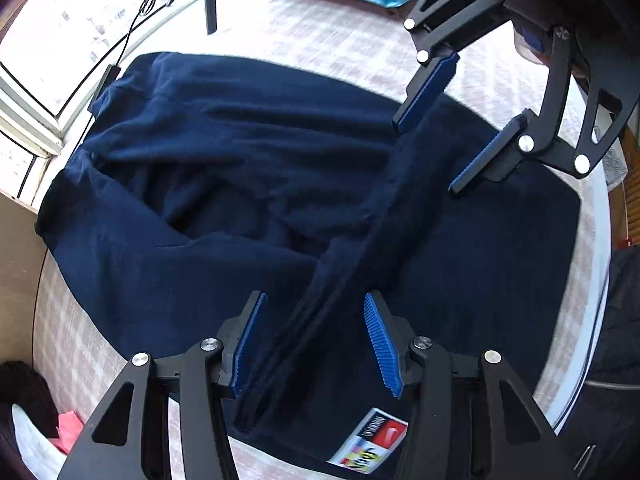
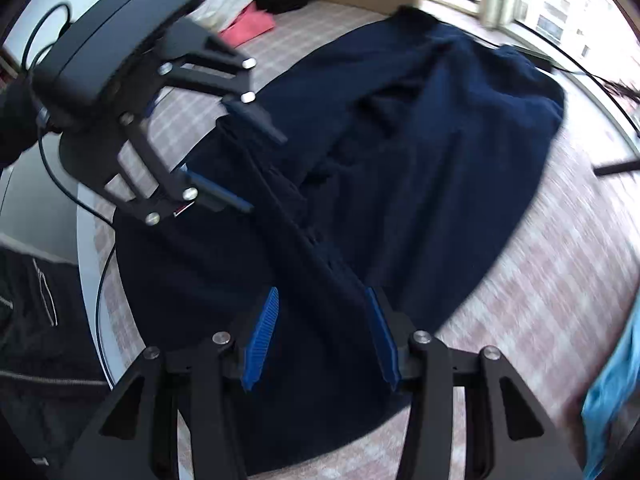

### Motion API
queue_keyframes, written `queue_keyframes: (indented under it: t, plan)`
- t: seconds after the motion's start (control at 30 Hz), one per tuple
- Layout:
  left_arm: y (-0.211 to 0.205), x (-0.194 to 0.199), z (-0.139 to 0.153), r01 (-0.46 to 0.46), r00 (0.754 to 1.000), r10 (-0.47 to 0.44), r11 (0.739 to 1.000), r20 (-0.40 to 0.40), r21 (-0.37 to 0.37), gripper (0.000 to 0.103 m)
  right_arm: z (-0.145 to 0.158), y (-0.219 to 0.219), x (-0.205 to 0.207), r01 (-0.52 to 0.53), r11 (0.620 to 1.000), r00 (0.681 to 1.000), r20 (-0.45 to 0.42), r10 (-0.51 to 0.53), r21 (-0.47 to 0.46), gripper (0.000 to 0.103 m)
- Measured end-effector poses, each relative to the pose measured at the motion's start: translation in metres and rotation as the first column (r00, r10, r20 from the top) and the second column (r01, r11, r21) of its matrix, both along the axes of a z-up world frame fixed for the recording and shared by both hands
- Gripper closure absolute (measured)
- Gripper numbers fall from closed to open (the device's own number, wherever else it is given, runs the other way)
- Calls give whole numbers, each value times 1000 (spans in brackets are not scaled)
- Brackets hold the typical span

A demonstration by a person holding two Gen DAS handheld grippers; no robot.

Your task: Fold clothes

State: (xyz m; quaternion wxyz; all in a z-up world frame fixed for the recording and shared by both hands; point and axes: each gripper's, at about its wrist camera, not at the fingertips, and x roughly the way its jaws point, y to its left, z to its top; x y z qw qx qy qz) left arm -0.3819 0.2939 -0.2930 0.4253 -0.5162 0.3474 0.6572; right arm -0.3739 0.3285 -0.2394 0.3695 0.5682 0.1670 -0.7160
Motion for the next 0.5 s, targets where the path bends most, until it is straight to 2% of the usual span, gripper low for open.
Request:
queue_keyframes:
  t: [0.17, 0.4, 0.5]
  plan:
    - [-4, -6, -4, -9, 1000, 9, 1000, 24, 9, 54, -13, -3, -18, -43, 999, 997, 62, 41, 31, 58]
    - [-7, -7, -8, -13, 999, 12, 999, 38, 32, 54, -15, -7, -16, -58, 998, 995, 78, 55, 37, 58]
    - [-9, -8, -7, -15, 999, 13, 999, 39, 49, 57, -16, -9, -15, -64, 997, 995, 85, 61, 39, 63]
